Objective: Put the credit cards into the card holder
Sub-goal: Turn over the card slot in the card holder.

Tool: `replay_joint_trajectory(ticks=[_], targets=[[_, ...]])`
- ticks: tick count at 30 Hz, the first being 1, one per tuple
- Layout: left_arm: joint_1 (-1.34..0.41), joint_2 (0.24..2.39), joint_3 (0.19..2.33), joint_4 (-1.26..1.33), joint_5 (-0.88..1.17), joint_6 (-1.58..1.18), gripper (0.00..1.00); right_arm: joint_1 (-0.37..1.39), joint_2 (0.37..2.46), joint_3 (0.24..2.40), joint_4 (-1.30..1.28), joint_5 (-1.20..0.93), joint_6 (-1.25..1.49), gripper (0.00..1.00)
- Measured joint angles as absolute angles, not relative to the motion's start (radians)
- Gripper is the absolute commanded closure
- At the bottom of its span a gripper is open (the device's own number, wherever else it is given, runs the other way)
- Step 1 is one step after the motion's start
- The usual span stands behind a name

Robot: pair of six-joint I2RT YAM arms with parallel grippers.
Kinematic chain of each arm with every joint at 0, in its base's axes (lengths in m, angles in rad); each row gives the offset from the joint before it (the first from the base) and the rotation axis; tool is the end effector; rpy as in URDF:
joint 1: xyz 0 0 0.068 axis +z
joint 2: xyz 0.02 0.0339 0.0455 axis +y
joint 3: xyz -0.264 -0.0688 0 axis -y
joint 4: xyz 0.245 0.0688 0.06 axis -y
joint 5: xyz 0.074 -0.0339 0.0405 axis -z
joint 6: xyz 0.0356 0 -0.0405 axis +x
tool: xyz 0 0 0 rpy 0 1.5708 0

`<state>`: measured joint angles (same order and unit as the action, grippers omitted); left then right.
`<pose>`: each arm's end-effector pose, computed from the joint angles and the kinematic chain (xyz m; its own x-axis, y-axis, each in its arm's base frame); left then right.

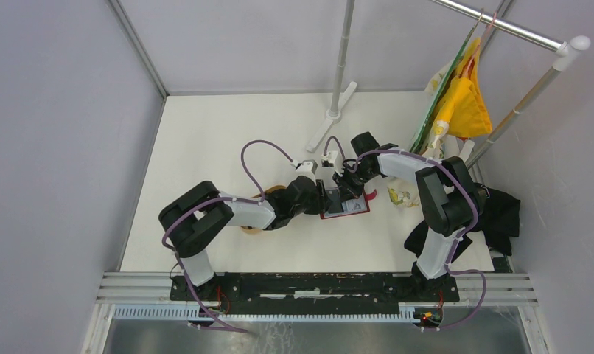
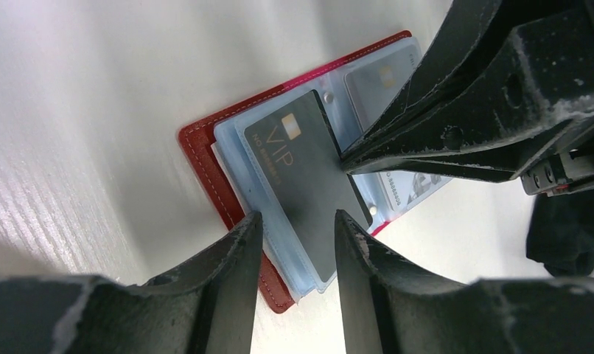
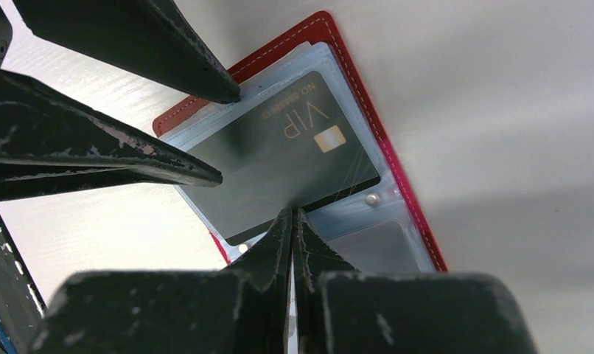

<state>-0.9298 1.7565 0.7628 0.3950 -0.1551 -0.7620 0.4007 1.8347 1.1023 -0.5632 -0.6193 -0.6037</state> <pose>0.2094 -0.2715 0.1388 -0.7378 -0.1517 -0.6577 0.2850 0.8133 -0.5073 0.3042 0.1513 0.1500 -0.4667 -0.6998 -0.5408 -0.8841 0.3535 0.3056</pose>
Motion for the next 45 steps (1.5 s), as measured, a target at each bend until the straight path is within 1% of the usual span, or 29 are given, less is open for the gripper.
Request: replay_joint_trajectory(ticks=[16,45], targets=[[-0.930,1.696,0.747,0.397,-0.145,-0.762,0.54,0.397,1.840,1.107,-0.569,-0.620,-0.604,0.97],[-0.931,1.752,0.768,0.391,-0.125,-0.781,0.53,0.397,1.841,1.109,-0.571,-0.620,-0.604,0.97]])
